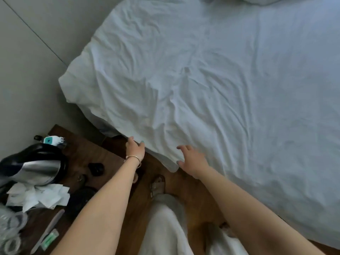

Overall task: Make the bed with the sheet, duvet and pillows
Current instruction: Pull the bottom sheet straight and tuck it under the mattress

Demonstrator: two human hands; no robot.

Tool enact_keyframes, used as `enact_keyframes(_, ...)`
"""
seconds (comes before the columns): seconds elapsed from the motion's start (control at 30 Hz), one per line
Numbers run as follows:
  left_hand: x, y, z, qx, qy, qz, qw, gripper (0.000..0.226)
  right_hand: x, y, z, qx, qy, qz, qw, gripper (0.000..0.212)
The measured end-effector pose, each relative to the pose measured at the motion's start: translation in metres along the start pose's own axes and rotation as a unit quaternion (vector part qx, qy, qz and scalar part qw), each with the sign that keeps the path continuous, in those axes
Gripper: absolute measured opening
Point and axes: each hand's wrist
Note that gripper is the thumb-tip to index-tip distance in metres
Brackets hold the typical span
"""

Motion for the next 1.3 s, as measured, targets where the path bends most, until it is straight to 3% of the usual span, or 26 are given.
enact_keyframes(0.13,0.000,-0.082,0.058,-0.054,0.096,-0.020,0.994,0.063,0.094,-0.072,0.004,-0.078,0.070,-0.004,0.994,0.078)
enact_keyframes(0.23,-0.004,-0.142,0.096,-0.110,0.166,0.010,0.980,0.059,0.150,-0.125,0.016,-0.118,0.100,-0.031,0.987,0.092)
enact_keyframes(0.3,-0.006,-0.178,0.114,-0.114,0.208,0.031,0.971,0.056,0.175,-0.153,0.020,-0.130,0.105,-0.044,0.985,0.096)
enact_keyframes(0.5,-0.025,-0.250,0.144,-0.132,0.301,-0.041,0.944,0.058,0.201,-0.198,0.006,-0.120,0.184,-0.009,0.975,0.092)
enact_keyframes(0.57,-0.031,-0.267,0.151,-0.146,0.287,-0.019,0.947,0.067,0.206,-0.206,0.001,-0.144,0.209,-0.010,0.967,0.095)
enact_keyframes(0.7,-0.025,-0.299,0.161,-0.103,0.282,-0.008,0.954,0.103,0.210,-0.215,-0.009,-0.160,0.227,-0.030,0.960,0.099)
enact_keyframes(0.8,-0.024,-0.316,0.170,-0.137,0.341,-0.016,0.930,0.127,0.211,-0.217,-0.020,-0.171,0.242,-0.017,0.955,0.104)
enact_keyframes(0.9,-0.022,-0.325,0.178,-0.192,0.383,-0.022,0.903,0.132,0.207,-0.222,-0.025,-0.184,0.266,-0.008,0.946,0.107)
enact_keyframes(1.07,-0.008,-0.335,0.193,-0.197,0.544,0.066,0.813,0.122,0.217,-0.229,-0.017,-0.159,0.287,-0.047,0.943,0.117)
enact_keyframes(1.1,-0.002,-0.336,0.198,-0.180,0.579,0.091,0.790,0.114,0.221,-0.230,-0.017,-0.137,0.298,-0.059,0.943,0.119)
enact_keyframes(1.17,0.007,-0.334,0.211,-0.113,0.641,0.114,0.750,0.078,0.226,-0.229,-0.023,-0.100,0.321,-0.072,0.939,0.120)
enact_keyframes(1.23,0.008,-0.330,0.222,-0.049,0.658,0.088,0.746,0.049,0.228,-0.228,-0.028,-0.102,0.334,-0.064,0.935,0.122)
enact_keyframes(1.3,0.003,-0.327,0.231,-0.038,0.666,0.042,0.743,0.049,0.228,-0.228,-0.028,-0.091,0.341,-0.054,0.934,0.127)
Point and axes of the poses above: each hand's wrist, its own y-axis away from the middle knuckle, its own z-axis out of the back of the hand, x = y × z, and after that the axes turned 11 degrees about y, right-handed
